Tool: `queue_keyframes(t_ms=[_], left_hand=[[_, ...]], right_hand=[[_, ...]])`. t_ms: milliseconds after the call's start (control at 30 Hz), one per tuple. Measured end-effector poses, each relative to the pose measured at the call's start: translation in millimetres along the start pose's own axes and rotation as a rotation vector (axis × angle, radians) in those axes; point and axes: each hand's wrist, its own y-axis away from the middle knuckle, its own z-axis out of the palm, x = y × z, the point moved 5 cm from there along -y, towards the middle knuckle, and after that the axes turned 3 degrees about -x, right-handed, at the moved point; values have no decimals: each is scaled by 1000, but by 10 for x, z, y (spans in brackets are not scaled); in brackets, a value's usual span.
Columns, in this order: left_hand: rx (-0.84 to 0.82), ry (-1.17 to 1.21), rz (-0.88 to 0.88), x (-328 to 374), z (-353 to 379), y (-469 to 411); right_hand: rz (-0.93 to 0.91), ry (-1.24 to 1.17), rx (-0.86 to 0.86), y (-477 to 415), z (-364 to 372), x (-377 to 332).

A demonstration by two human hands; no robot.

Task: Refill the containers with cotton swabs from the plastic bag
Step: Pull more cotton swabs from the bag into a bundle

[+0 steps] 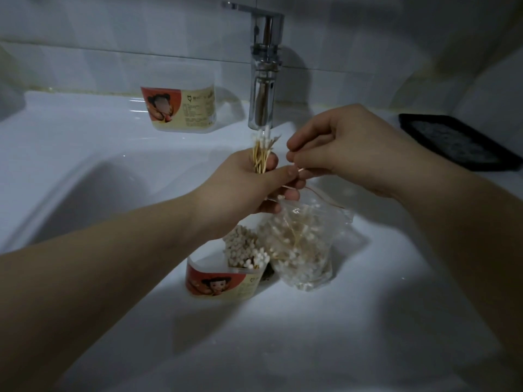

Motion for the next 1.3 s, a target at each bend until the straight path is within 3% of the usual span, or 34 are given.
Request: queue_keyframes(t_ms=[200,567,767,1300], left_hand=[[0,55,-21,-4,-18,-16],[24,-71,-93,-40,-31,-40],[26,-12,-114,6,-33,-19],[169,-5,-51,-26,-87,-71]], right_hand=[[0,-51,65,-21,-123,14],[-85,-157,150,-107,-66,13],[-142,-184,114,-51,-68,-35],[55,-59,33,-4,10,-9]])
